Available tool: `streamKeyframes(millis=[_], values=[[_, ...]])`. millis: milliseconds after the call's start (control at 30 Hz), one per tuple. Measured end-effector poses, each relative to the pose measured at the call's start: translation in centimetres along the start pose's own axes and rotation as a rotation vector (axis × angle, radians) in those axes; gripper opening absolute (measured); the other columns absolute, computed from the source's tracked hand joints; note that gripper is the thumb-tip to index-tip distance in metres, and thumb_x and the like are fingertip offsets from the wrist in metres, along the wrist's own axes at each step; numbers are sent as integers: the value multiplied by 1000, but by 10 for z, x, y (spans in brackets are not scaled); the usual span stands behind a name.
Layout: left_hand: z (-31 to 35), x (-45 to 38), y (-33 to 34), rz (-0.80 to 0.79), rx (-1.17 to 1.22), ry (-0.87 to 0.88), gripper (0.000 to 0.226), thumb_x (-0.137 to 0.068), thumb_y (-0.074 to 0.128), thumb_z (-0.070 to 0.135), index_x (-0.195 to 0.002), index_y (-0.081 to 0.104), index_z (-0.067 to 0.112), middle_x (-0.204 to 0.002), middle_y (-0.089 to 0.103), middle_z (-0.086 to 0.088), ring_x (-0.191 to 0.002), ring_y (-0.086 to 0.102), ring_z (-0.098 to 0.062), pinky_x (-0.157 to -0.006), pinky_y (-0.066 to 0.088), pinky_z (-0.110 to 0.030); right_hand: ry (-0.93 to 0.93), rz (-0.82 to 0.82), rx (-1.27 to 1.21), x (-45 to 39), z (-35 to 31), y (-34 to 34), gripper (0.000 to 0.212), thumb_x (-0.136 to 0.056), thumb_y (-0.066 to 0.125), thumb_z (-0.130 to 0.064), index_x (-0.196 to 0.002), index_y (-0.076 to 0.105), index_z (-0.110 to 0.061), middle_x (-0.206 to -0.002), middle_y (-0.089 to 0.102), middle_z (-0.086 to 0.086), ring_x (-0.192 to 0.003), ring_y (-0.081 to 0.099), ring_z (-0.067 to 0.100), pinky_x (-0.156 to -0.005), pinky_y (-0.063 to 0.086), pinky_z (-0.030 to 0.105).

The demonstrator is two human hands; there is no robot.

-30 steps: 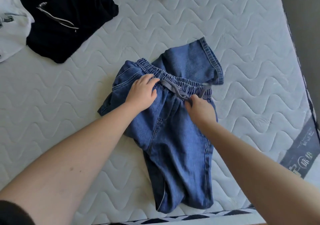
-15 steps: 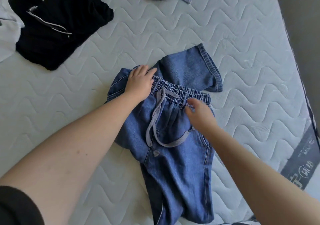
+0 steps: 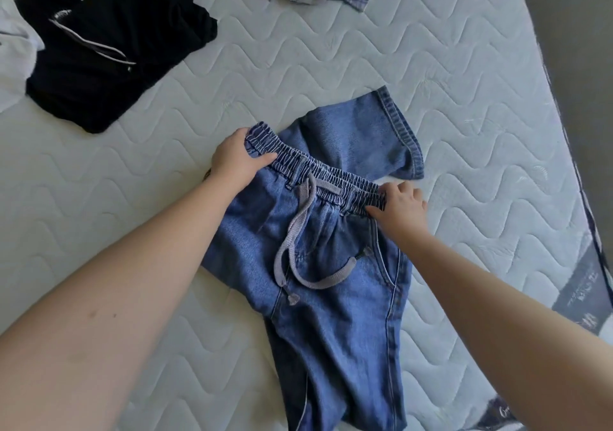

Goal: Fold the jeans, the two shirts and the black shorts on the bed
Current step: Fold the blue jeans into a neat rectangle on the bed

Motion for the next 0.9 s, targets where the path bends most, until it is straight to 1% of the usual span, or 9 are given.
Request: streamKeyframes(millis=[67, 167, 300, 400, 500, 633, 767, 833, 900], values=[[2, 18, -4, 30, 50, 37, 46, -76, 82, 38, -110, 63, 14, -104, 70, -2, -96, 65, -23, -87, 51, -35, -30, -21, 9, 9, 3, -2, 50, -91, 65, -39, -133, 51, -17, -129, 47, 13, -119, 42, 36, -101, 35, 43], [8, 49, -11, 92, -55, 136, 41, -77, 80, 41, -96, 63, 8, -98, 64, -7, -90, 58, -24, -80, 48, -36, -80, -8, -115, 23, 7, -8, 51, -86, 71, -14, -132, 48, -13, -123, 48, 16, -109, 51, 36, -95, 40, 40], [19, 97, -23, 77, -116, 378, 31, -73, 85, 26, -90, 67, 7, -111, 66, -6, -103, 60, -25, -93, 46, -37, -134, -51, -131, 46, 8, -19, 58, -85, 69, -4, -135, 41, -14, -116, 56, 20, -100, 56, 37, -85, 46, 42], [23, 134, -38, -2, -99, 284, 28, -80, 79, 29, -96, 61, 14, -99, 68, 1, -92, 62, -18, -81, 48, -35, -112, -52, -123, 68, 7, -36, 57, -92, 61, -7, -141, 35, -16, -106, 63, 22, -103, 53, 37, -81, 44, 41], [25, 166, -58, -40, -125, 204, 29, -85, 74, 38, -94, 53, 20, -85, 67, 4, -81, 62, -21, -68, 44, -33, -122, 29, -50, 91, 8, -65, 49, -93, 60, -19, -139, 43, -18, -115, 63, 17, -113, 52, 36, -93, 40, 41], [44, 203, -92, -49, -61, 177, 39, -85, 74, 39, -116, 62, 20, -102, 73, 0, -98, 66, -25, -83, 51, -36, -196, -37, -257, 133, 4, -104, 28, -95, 60, -23, -120, 61, -11, -111, 64, 13, -104, 59, 33, -81, 41, 34], [68, 238, -139, 13, 6, 161, 41, -87, 72, 36, -122, 63, 16, -109, 72, -5, -104, 64, -27, -83, 45, -29, -206, 52, -509, 186, 0, -145, 24, -98, 57, -26, -121, 54, -20, -93, 62, 4, -84, 57, 25, -71, 40, 33], [74, 256, -165, 55, 34, 147, 41, -88, 71, 35, -121, 63, 13, -111, 71, -7, -105, 63, -27, -82, 42, -27, -277, 119, -591, 208, 0, -169, 26, -99, 53, -23, -124, 51, -32, -87, 61, 7, -77, 56, 23, -72, 44, 37], [83, 273, -188, 78, 72, 147, 41, -88, 70, 36, -122, 63, 13, -112, 71, -6, -105, 63, -25, -84, 41, -26, -380, 174, -582, 228, -4, -197, 29, -101, 50, -19, -119, 58, -41, -98, 64, 5, -89, 59, 20, -83, 45, 35]])
Point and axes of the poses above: each hand's wrist, its own x-axis away from the middle knuckle, its own y-axis out of the palm, z = x × y, the point moved 1 cm from there along -x, towards the middle knuckle
